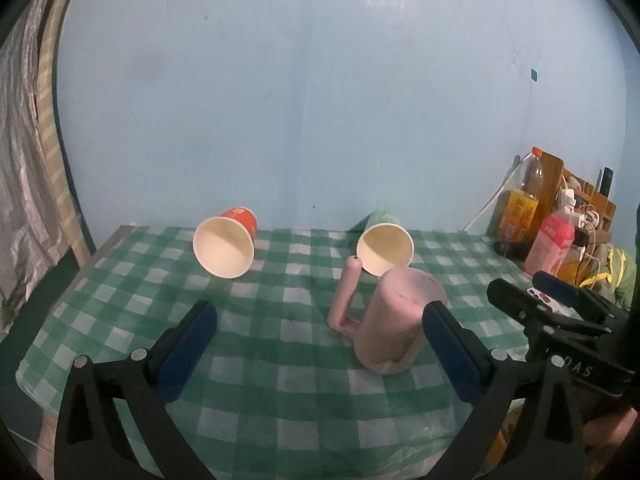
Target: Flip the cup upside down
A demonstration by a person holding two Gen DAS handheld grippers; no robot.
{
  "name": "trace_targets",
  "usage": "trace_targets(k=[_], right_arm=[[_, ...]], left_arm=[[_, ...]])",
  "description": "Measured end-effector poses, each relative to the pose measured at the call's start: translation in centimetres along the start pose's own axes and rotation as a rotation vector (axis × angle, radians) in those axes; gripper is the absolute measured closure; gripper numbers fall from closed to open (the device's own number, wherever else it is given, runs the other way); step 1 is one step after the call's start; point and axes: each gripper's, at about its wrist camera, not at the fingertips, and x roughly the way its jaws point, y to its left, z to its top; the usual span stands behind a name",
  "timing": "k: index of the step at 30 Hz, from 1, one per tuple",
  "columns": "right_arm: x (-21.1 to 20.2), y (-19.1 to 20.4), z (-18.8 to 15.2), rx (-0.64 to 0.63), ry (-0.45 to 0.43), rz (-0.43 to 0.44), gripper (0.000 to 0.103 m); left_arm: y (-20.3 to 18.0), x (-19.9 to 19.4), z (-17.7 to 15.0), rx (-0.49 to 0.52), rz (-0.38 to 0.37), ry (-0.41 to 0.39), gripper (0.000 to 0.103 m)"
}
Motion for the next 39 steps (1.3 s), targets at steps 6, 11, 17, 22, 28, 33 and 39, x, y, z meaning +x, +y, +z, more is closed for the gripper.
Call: trace_targets(k=[6,11,17,22,28,33,39], right_arm=[[-0.11,-0.12,-0.25,0.005,0.003,-0.005,0.016],[-0.09,-0.21,-0.36,0.007,0.004,-0.01,0.016],[0.19,-0.2,-0.54,0.004,0.015,-0.008,0.016],[0.42,-0.13,-0.52,0.001,0.019,0.0,0.016],[0.65,-0.21,-0.56,0.01,0.026,0.0,0.016],[0.73,-0.18,-0.61,0.012,0.03,0.006,0.016],[0.73,-0.08,-0.58,0.01,0.034,0.016,0.016]], left_arm=[[-0.5,-0.47,0.05,0.015,0.023,-0.029,0.0],[-0.57,-0.57,0.04,0.02,0.023,-0.034,0.0],[-0.65,-0.59,0.18,0.032,0.026,-0.032,0.0],[-0.48,-0.71,0.23,0.025,0.034,-0.04,0.0],[-0.24,-0.8,0.17,0.02,0.031,-0.032,0.0],[-0.42,-0.74,0.14,0.029,0.047,-0.022,0.0],[-0.68,-0.51,0.01,0.042,0.073,-0.009,0.0]])
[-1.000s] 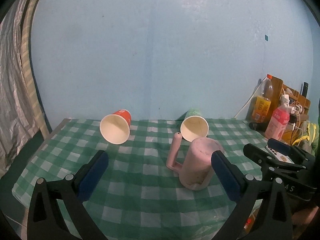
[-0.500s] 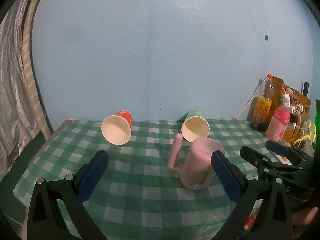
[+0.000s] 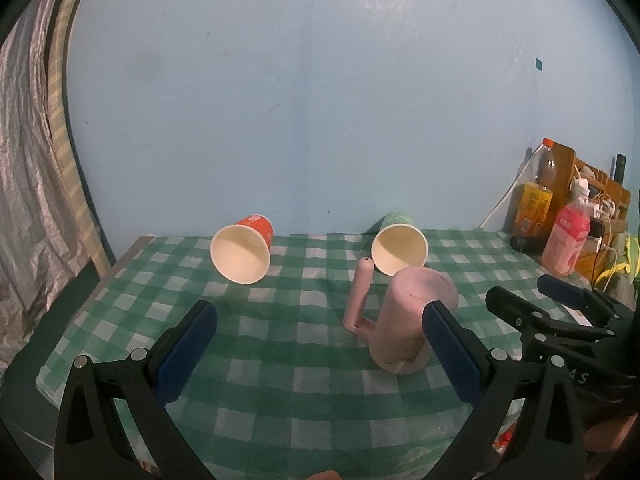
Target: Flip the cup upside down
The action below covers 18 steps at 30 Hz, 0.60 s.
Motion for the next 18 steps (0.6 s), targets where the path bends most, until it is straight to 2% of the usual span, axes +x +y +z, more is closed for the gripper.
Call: trace_targets(k=[18], right_arm=[[-0.13,0.0,0.01,0.007,-0.003,0.002,0.016]], left_arm=[[0.02,-0.19,0.11,0.01,-0.001,-0.003,0.0]])
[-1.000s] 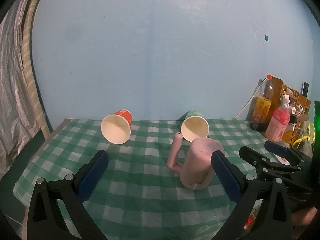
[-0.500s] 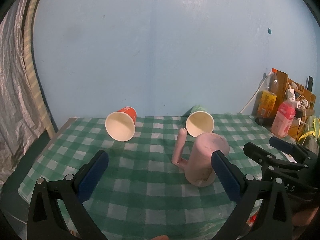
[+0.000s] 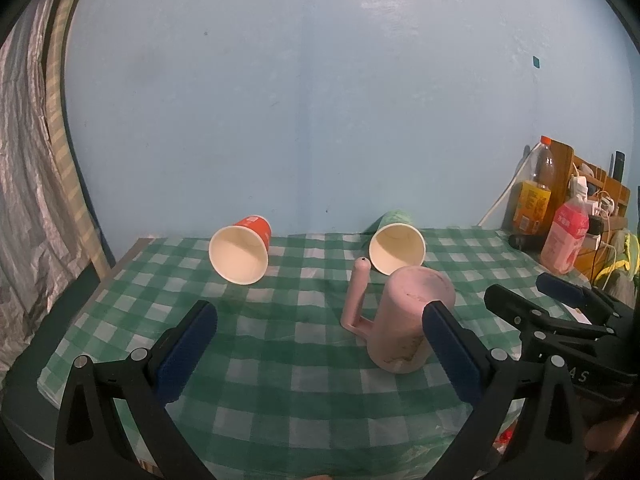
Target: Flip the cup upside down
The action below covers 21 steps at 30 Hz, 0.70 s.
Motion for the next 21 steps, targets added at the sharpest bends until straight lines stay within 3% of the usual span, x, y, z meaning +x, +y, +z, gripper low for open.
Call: trace_targets(k=[21], right_arm=[[0.1,0.14,-0.02,0.0,0.003,0.002,0.016]], left_arm=[[-0.28,0.16,-0.14,-0.002,-0.004,0.016,0.0]])
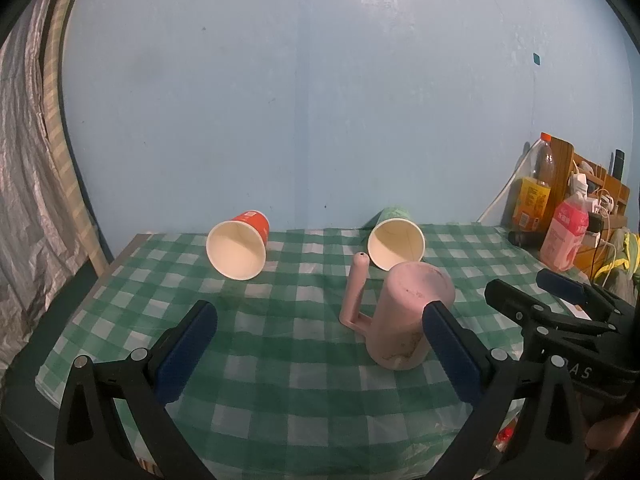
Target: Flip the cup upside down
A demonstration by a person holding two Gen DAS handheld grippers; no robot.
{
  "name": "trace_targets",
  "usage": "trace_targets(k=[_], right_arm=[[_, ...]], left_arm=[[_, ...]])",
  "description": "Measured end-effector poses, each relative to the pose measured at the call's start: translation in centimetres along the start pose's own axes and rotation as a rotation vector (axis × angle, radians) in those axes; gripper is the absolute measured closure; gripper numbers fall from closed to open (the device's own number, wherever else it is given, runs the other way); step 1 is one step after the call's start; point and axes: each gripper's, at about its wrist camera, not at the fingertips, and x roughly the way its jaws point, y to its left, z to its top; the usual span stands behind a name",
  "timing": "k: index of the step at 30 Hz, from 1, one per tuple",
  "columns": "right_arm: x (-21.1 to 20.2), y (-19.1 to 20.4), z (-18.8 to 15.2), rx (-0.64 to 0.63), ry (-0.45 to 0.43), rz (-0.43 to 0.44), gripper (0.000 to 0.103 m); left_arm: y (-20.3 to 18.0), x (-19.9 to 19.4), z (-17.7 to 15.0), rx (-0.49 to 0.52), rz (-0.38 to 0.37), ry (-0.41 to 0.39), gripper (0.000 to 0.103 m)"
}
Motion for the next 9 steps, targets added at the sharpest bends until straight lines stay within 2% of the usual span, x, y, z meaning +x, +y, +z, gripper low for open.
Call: trace_targets(k=[9], right_arm=[[0.02,-0.01,-0.02,-0.001,0.001,0.0,0.016]], left_arm=[[-0.13,0.23,-0.07,0.0,-0.006,0.002,0.0]])
